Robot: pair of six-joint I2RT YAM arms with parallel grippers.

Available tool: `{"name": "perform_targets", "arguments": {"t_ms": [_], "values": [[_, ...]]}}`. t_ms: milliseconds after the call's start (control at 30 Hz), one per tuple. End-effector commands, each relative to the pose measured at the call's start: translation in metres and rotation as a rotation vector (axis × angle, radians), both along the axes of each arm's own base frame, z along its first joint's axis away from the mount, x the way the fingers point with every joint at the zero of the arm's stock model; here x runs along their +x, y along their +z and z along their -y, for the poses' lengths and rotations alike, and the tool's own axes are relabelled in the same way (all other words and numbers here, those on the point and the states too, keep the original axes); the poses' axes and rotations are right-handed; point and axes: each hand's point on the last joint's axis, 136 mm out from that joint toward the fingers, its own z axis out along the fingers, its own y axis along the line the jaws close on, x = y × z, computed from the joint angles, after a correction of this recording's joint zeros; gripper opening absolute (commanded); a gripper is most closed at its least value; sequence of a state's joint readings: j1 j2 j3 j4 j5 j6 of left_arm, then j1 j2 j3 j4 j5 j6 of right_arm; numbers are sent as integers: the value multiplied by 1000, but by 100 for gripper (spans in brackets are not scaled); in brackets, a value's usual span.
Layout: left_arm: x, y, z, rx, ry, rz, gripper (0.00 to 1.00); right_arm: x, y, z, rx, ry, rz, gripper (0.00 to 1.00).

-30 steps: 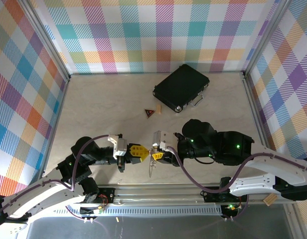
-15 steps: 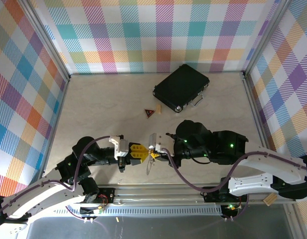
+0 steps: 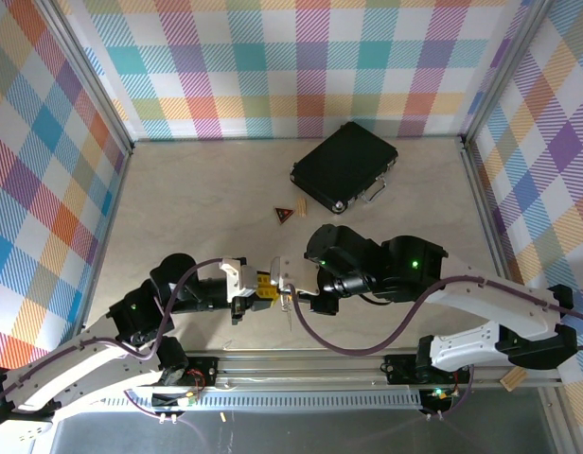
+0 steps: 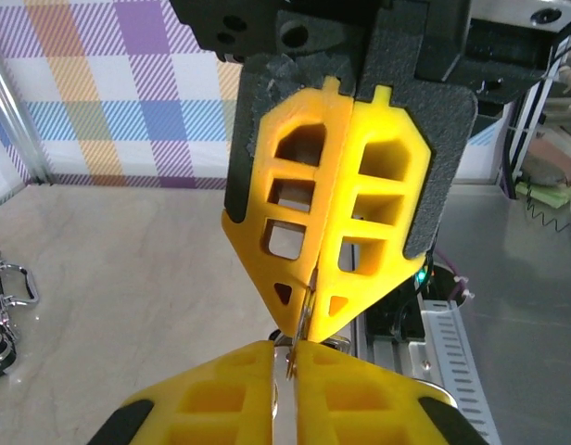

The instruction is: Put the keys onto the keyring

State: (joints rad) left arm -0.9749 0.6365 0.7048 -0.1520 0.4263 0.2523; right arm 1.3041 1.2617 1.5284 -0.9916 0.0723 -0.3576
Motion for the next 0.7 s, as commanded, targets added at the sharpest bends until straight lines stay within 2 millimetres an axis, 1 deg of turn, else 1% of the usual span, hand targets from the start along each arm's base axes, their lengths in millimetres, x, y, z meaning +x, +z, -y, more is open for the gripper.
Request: {"name": "perform_targets", "arguments": {"t_ms": [0, 67, 167, 200, 267, 300, 433, 500, 567, 667], "values": [[0, 16, 1, -25, 1, 31, 12, -5, 11, -1, 28, 30, 6, 0], [0, 16, 2, -28, -5, 30, 12, -7, 14, -2, 49, 37, 0, 0], [-2, 22, 4, -52, -21, 34, 2, -10, 16, -2, 62, 42, -12, 0], [-4, 23, 5, -61, -32, 32, 0, -10, 16, -3, 65, 41, -14, 0], [-8, 27, 5, -77, -52, 33, 0, -9, 16, -2, 67, 33, -19, 0], [-9, 29, 5, -86, -59, 34, 0, -9, 18, -2, 75, 26, -19, 1], [-17, 40, 1, -153, -85, 33, 0, -10, 24, -1, 133, 10, -24, 18], [-21, 46, -1, -195, -101, 30, 0, -8, 29, 0, 179, -6, -20, 24], [-24, 51, -1, -227, -116, 21, 0, -11, 37, 0, 231, -2, -23, 27], [-27, 55, 0, -261, -139, 8, 0, -14, 46, 1, 288, 9, -30, 27]]}}
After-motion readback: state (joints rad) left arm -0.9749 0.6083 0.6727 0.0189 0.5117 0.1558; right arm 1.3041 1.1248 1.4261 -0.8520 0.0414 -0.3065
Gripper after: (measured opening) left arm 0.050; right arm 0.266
